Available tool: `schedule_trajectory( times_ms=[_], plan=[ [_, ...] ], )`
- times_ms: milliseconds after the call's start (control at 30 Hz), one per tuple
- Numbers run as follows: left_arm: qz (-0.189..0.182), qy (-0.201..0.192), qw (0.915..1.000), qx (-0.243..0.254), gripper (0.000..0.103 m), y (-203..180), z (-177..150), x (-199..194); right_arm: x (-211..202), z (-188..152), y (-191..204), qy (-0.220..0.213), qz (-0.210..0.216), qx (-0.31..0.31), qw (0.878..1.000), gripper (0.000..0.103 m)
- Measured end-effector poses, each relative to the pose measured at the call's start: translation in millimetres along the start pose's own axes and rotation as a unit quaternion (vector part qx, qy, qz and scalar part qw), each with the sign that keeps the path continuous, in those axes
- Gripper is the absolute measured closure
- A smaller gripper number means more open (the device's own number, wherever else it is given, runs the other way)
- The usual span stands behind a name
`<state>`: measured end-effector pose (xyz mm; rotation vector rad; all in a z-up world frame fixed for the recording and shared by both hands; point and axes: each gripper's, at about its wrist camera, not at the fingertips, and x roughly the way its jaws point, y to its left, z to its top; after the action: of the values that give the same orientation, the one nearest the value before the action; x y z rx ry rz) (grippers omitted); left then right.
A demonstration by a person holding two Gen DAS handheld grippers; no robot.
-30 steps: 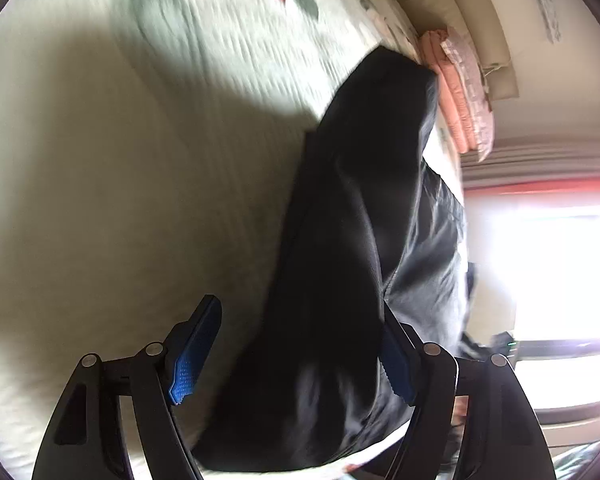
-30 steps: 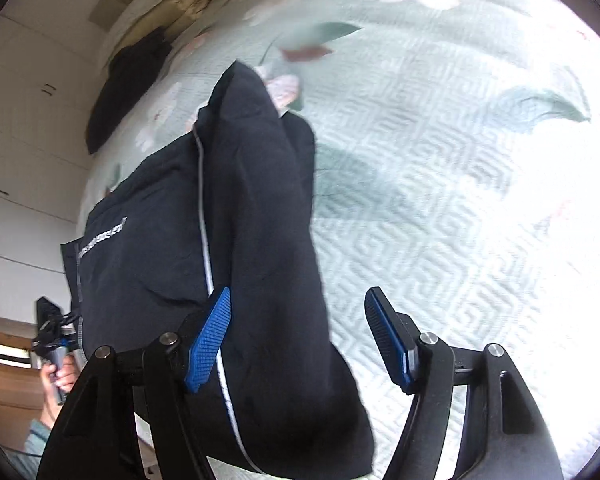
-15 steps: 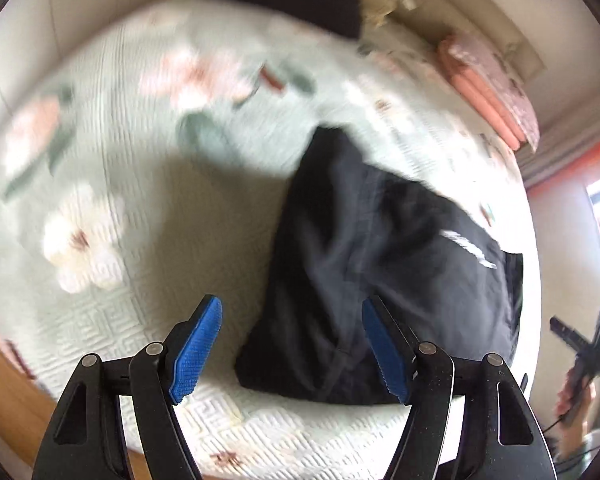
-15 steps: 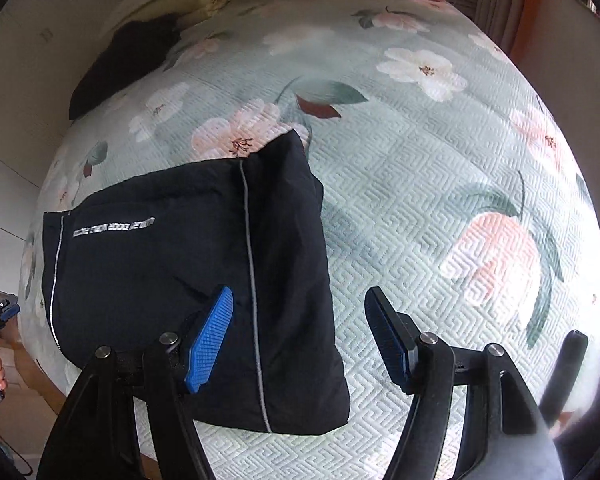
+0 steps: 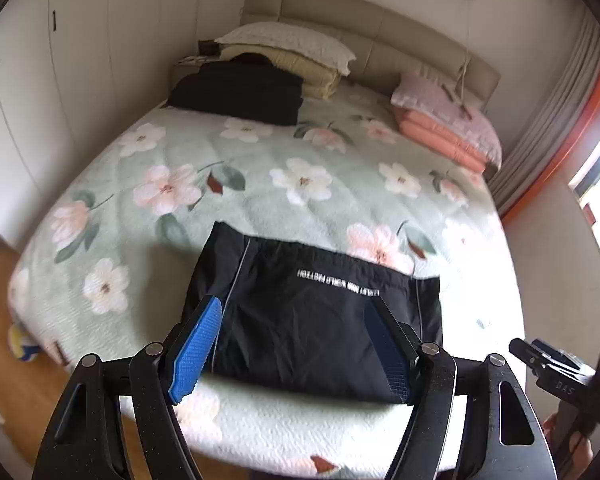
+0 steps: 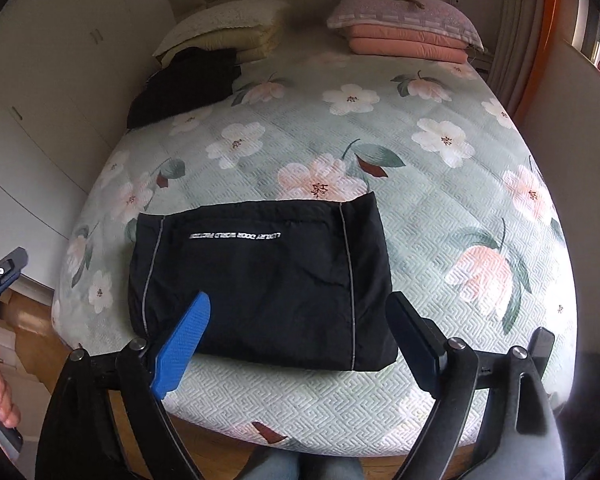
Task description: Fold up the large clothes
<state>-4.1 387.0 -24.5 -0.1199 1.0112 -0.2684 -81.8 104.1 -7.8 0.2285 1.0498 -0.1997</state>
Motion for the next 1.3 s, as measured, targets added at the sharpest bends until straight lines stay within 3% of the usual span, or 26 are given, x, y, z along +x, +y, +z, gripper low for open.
schedule_trajectory(
  times_ms=[133, 267, 433, 567, 667, 800, 1300],
  plan=[
    [0.063, 0.025, 0.9974, 0.023, 0.028, -22, -10, -12, -31, -2, 26, -0.032, -0.035, -0.031, 0.998, 0.012],
    [0.14, -0.027, 0.9893, 0.031, 0.028, -30, -10, -38, -51, -3, 46, -0.037, -0.046, -0.043, 0.997, 0.012],
    [0.111, -0.033, 0.9918, 0.054, 0.028, -33, 2, -52, -58, -6, 68, -0.033, -0.056, -0.035, 0.997, 0.012],
    [0.146, -0.044, 0.9837, 0.095, 0.028, -38, 5, -55, -59, -6, 82, -0.03, -0.068, -0.021, 0.997, 0.012],
    [0.139, -0.042, 0.9829, 0.113, 0.028, -37, 5, -52, -58, -9, 87, -0.027, -0.074, -0.008, 0.997, 0.012],
    [0.109, -0.026, 0.9877, 0.109, 0.028, -27, 10, -39, -53, -12, 91, -0.021, -0.09, 0.004, 0.996, 0.012],
    [0.116, 0.002, 0.9798, 0.163, 0.028, -18, 17, -3, -24, -20, 91, 0.011, -0.11, 0.047, 0.993, 0.012]
  ],
)
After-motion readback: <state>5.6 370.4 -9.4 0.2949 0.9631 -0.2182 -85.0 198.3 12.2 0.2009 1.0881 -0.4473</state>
